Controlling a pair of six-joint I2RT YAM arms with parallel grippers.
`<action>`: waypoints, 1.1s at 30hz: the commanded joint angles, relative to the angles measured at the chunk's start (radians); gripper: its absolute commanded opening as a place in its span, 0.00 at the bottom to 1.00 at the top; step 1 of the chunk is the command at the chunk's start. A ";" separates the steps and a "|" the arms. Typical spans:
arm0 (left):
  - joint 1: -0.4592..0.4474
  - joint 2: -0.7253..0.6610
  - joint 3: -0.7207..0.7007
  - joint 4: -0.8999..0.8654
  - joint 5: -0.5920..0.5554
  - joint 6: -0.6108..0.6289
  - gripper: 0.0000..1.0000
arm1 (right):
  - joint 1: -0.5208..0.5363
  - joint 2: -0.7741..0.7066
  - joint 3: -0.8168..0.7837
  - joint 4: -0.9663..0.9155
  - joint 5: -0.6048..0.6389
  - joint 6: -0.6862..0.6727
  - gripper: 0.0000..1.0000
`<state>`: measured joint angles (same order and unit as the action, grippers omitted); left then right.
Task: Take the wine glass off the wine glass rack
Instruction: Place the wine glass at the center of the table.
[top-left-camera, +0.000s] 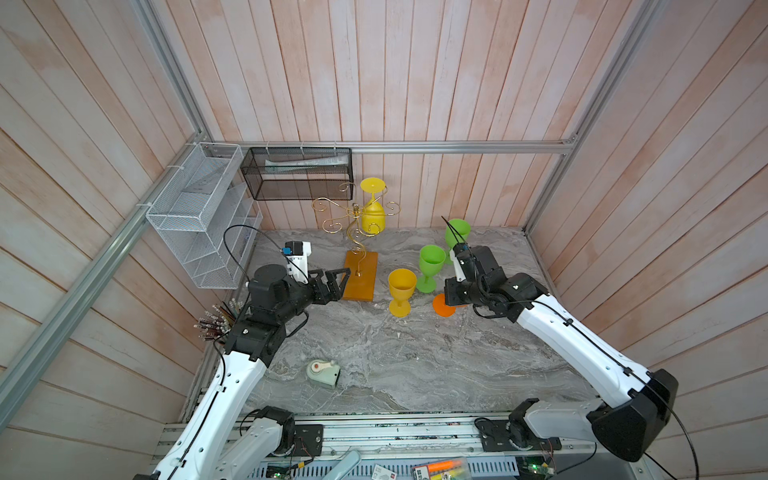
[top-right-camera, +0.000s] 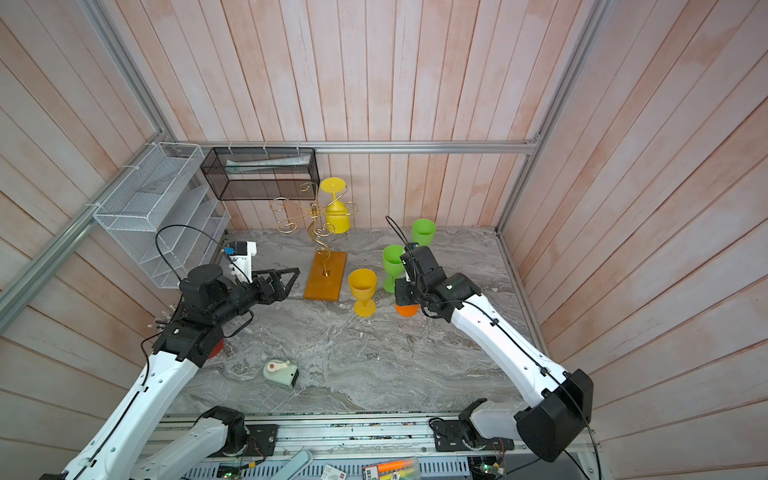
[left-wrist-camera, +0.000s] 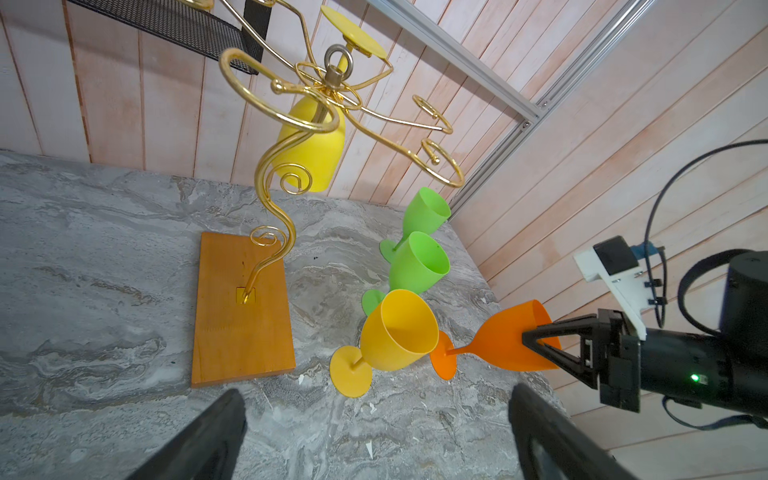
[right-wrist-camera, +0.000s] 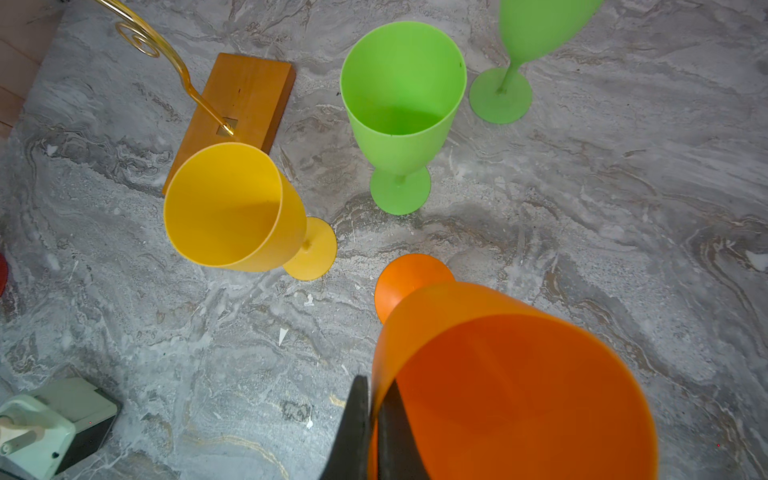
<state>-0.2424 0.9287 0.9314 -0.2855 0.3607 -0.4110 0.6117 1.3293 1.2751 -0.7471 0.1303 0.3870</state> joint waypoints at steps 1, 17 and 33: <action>0.007 0.002 -0.015 -0.007 -0.027 0.023 1.00 | -0.003 0.042 -0.002 0.032 -0.012 -0.026 0.00; 0.009 0.009 -0.038 -0.006 -0.042 0.030 1.00 | -0.007 0.215 0.033 0.057 0.042 -0.112 0.00; 0.009 0.015 -0.031 -0.007 -0.031 0.017 1.00 | -0.010 0.272 0.082 0.067 0.033 -0.160 0.00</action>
<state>-0.2382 0.9409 0.9043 -0.2993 0.3317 -0.3927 0.6071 1.5860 1.3319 -0.6731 0.1631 0.2424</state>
